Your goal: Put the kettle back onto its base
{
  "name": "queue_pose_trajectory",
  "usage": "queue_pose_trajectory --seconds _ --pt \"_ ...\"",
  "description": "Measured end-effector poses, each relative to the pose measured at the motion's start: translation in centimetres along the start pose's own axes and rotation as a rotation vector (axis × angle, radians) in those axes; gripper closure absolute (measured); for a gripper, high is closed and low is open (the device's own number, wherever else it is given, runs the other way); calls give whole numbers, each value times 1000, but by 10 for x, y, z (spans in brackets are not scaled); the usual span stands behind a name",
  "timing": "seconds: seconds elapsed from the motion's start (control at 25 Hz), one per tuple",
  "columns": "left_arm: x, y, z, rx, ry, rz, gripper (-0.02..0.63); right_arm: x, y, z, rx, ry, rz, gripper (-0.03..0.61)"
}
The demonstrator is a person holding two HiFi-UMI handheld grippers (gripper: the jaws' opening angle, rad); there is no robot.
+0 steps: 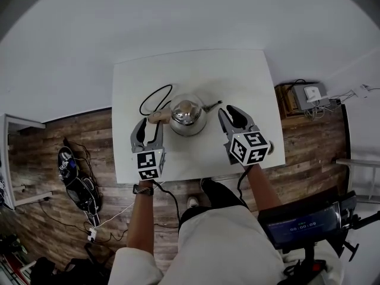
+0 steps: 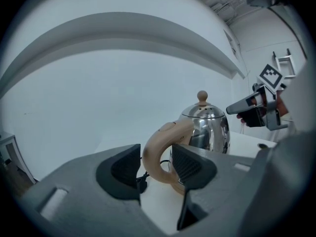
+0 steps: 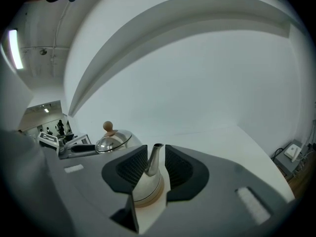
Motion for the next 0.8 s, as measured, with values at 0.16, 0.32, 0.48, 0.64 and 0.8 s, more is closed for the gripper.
queue_pose_trajectory --seconds 0.16,0.32,0.48,0.64,0.8 --pt "9 7 -1 4 17 -20 417 13 6 7 8 14 -22 463" --pt "22 16 -3 6 32 -50 417 26 10 16 23 29 -40 468" --pt "36 26 -3 6 36 -77 419 38 14 31 49 42 -59 493" --pt "49 36 -5 12 15 -107 419 49 17 42 70 57 -87 494" --pt "69 50 -11 7 1 -151 420 66 20 56 95 61 -113 494"
Point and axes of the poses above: the fingertips, and each gripper's own axes: x backward along the fingers, z to its left, y out of its top, the point moved 10 cm from there along x, backward along the fingers, and after that the axes turned 11 degrees about -x, right-handed, at the moved point
